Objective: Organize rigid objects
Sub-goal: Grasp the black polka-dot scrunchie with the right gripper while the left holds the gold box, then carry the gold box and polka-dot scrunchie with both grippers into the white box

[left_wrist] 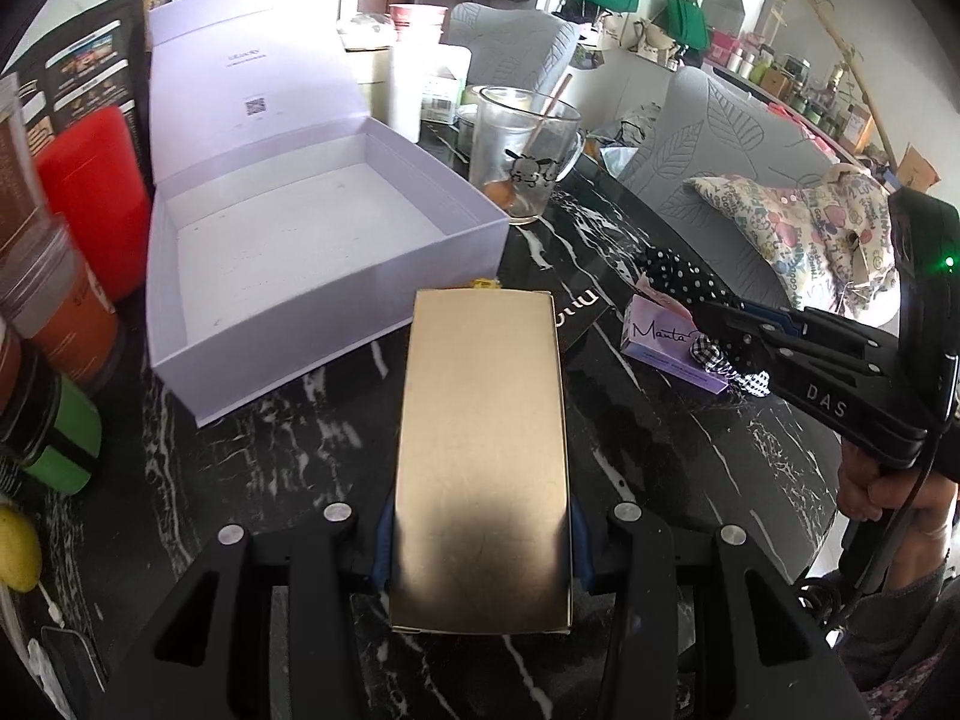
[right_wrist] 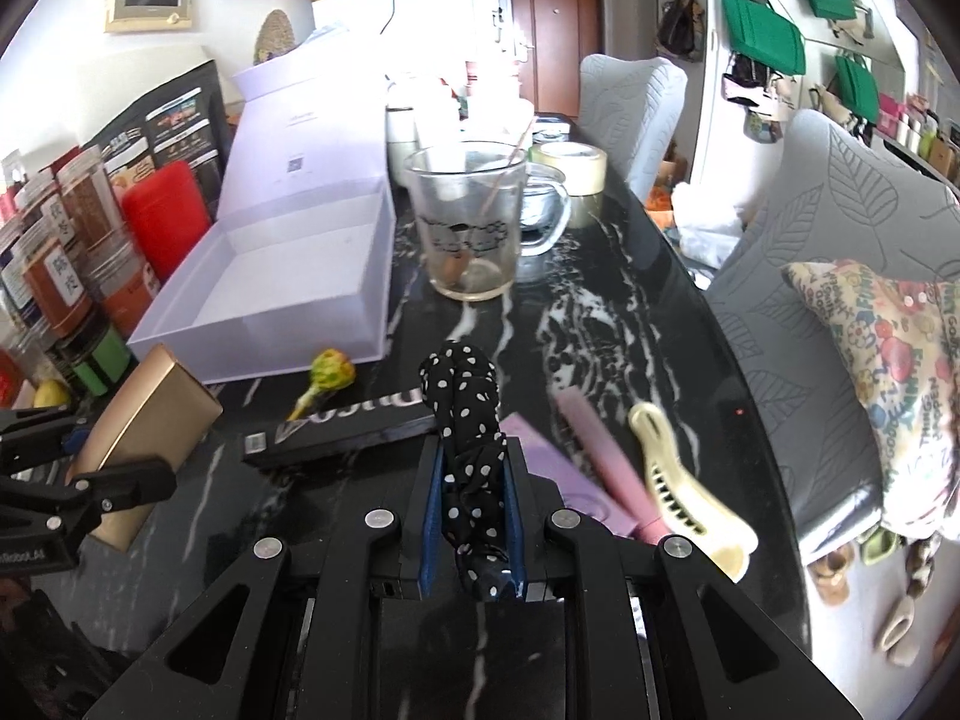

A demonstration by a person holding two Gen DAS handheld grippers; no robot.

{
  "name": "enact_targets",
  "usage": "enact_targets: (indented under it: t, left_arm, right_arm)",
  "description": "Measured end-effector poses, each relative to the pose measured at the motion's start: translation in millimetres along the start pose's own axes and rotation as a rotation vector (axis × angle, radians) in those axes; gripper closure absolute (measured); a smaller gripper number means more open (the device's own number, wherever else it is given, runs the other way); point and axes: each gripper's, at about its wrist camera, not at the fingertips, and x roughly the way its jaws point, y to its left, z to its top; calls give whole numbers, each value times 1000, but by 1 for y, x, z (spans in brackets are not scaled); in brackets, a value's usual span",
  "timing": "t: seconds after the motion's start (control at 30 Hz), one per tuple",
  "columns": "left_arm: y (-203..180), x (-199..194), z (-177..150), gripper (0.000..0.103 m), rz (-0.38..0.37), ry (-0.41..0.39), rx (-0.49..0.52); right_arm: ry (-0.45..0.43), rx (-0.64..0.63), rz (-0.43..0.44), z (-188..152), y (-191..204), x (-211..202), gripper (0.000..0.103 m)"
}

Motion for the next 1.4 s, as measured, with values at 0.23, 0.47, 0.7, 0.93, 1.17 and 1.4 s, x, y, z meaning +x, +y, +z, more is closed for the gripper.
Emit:
enact_targets:
  t: [0.23,0.47,0.7,0.93,1.17,1.4]
  left_arm:
    - [21,-18,-15,60,39,-26,-59]
    - [42,-32,-26,60,95,-43,-122]
    - [60,-39,-26,60,144,-61,-177]
    - [76,-42,-14,60,175,-81,-191]
    - [87,-42,6,60,190,-107,-179]
    - [91,-39,32,60,189,-138,-159]
  right_arm:
    - [4,-29,49,-7,27,-3,85]
    - [-1,-79,117,-6,57,-3,85]
    - [10,-119,178,2,81,6,85]
    - [8,-155,226,17,101,14,85]
    - [-11,-175,240,36,111,21,85]
    - [-33,-191,231,55,112,27,85]
